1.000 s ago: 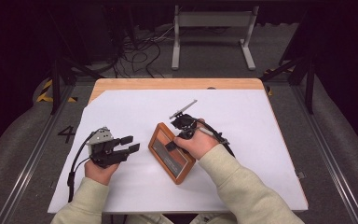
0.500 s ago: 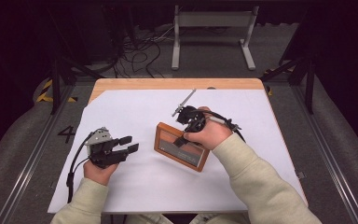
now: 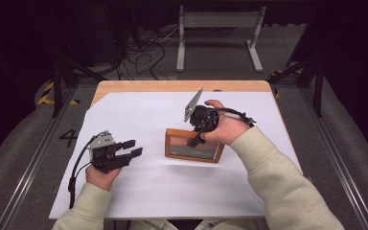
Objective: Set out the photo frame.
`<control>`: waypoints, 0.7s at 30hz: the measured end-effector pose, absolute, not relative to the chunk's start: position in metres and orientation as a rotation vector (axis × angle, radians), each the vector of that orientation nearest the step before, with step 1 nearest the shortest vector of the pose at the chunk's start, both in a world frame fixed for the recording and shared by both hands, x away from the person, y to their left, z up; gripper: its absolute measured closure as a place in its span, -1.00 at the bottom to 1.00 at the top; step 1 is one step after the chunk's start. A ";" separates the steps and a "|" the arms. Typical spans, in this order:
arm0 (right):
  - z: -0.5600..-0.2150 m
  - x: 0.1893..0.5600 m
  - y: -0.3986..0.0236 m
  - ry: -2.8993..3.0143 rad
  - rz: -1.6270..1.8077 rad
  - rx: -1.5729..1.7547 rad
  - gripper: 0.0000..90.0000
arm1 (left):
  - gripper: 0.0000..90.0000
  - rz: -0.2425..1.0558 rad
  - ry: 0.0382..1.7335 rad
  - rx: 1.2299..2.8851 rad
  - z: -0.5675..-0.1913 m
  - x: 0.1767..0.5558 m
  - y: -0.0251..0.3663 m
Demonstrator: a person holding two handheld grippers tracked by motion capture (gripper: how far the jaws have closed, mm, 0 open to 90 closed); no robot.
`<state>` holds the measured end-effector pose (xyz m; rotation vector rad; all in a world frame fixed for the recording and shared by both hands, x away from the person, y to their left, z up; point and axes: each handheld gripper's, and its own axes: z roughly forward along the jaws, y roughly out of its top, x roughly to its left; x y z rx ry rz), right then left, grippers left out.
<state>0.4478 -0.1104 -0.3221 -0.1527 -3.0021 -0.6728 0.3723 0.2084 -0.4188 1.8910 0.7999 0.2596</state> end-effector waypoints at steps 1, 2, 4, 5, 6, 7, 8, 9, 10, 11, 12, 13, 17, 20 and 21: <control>-0.323 0.449 -0.110 -2.998 -0.656 -0.126 0.57 | 0.17 0.258 0.799 1.892 -0.419 0.372 0.208; -0.326 0.451 -0.109 -2.995 -0.638 -0.131 0.57 | 0.17 0.260 0.799 1.891 -0.419 0.372 0.208; -0.329 0.453 -0.108 -2.991 -0.618 -0.121 0.57 | 0.16 0.260 0.800 1.891 -0.419 0.372 0.209; -0.333 0.455 -0.107 -2.992 -0.596 -0.105 0.57 | 0.17 0.260 0.799 1.890 -0.419 0.373 0.209; -0.336 0.456 -0.107 -2.994 -0.578 -0.097 0.57 | 0.16 0.258 0.798 1.891 -0.419 0.373 0.209; -0.340 0.458 -0.106 -2.994 -0.553 -0.105 0.57 | 0.17 0.260 0.799 1.892 -0.419 0.373 0.209; -0.342 0.459 -0.106 -2.999 -0.527 -0.097 0.57 | 0.17 0.260 0.799 1.892 -0.419 0.373 0.209; -0.342 0.459 -0.106 -2.999 -0.527 -0.097 0.57 | 0.17 0.259 0.799 1.892 -0.419 0.373 0.209; -0.346 0.460 -0.106 -3.004 -0.514 -0.089 0.57 | 0.17 0.258 0.798 1.893 -0.419 0.373 0.209; -0.348 0.461 -0.107 -3.004 -0.508 -0.083 0.57 | 0.17 0.259 0.798 1.893 -0.419 0.373 0.209; -0.350 0.461 -0.107 -3.002 -0.506 -0.078 0.57 | 0.17 0.260 0.798 1.893 -0.419 0.373 0.209; -0.352 0.463 -0.108 -2.994 -0.509 -0.064 0.57 | 0.17 0.258 0.799 1.893 -0.419 0.373 0.209; -0.353 0.463 -0.108 -2.983 -0.523 -0.040 0.57 | 0.17 0.258 0.799 1.892 -0.419 0.373 0.208; -0.354 0.463 -0.109 -2.979 -0.539 -0.040 0.57 | 0.17 0.260 0.796 1.892 -0.419 0.373 0.209; -0.354 0.463 -0.109 -2.979 -0.539 -0.040 0.57 | 0.17 0.260 0.796 1.892 -0.419 0.373 0.209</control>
